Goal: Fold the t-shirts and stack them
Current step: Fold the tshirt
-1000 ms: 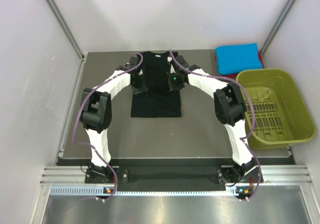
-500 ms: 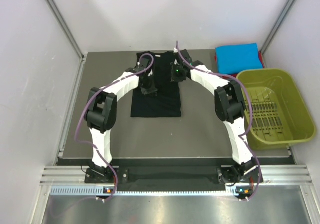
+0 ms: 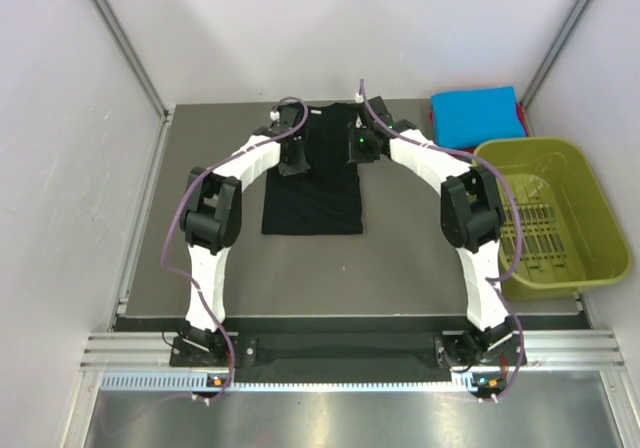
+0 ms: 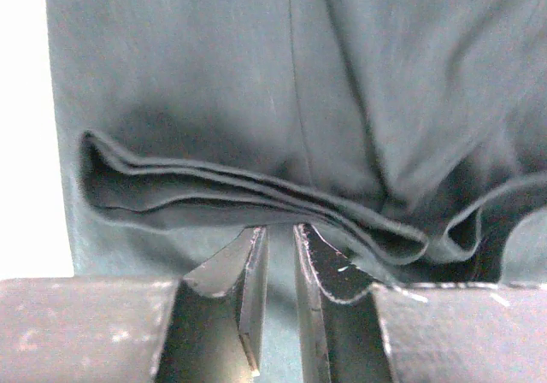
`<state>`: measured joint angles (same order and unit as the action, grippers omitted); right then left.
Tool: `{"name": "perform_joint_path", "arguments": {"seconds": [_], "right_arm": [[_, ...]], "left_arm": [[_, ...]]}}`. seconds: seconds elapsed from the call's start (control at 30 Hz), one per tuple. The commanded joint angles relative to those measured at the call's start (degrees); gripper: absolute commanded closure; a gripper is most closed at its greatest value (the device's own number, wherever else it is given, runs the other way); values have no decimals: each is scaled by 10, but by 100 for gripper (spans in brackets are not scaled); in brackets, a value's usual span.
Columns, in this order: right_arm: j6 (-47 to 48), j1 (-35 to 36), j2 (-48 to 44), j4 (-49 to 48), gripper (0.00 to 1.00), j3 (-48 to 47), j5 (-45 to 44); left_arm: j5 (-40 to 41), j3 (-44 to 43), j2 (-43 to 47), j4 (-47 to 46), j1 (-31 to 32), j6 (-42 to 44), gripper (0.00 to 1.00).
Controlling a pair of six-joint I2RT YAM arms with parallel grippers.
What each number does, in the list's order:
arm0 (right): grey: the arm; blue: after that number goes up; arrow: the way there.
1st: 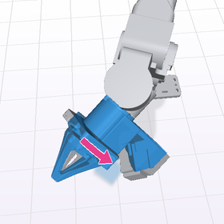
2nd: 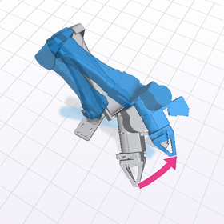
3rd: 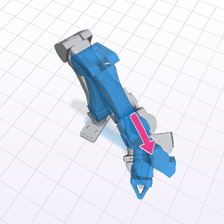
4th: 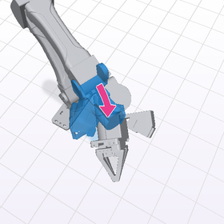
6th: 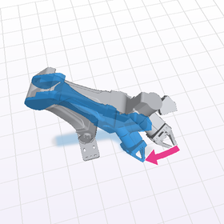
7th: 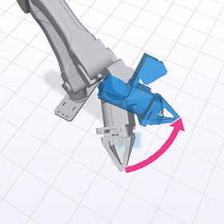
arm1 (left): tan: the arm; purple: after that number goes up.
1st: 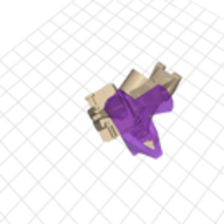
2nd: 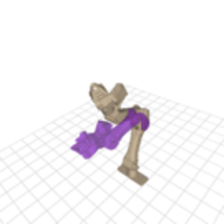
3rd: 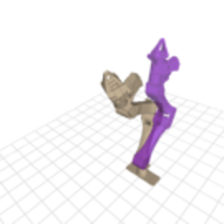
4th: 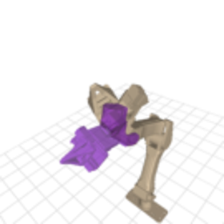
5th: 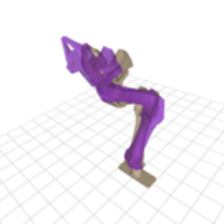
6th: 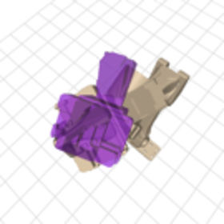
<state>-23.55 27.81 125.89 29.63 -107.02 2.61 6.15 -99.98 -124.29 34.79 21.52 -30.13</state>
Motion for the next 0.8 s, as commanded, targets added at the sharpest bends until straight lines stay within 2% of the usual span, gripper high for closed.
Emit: {"name": "perform_joint_path", "arguments": {"seconds": [0.0,0.2,0.3,0.43,0.57,0.77], "right_arm": [[10,-8,-58,-12,79,15,0],[40,-11,-74,-19,76,56,24],[75,-25,-66,-18,71,67,70],[114,-53,-44,2,67,60,120],[127,-65,-33,10,66,48,147],[139,-69,-8,10,66,35,179]], "left_arm": [[34,-57,-17,-24,-4,17,77],[73,-131,-46,24,-13,31,77],[91,-116,-26,54,-27,30,74],[42,-56,43,43,-60,49,61],[-22,0,67,30,-85,83,60],[-77,-10,38,36,-104,110,56]]}}
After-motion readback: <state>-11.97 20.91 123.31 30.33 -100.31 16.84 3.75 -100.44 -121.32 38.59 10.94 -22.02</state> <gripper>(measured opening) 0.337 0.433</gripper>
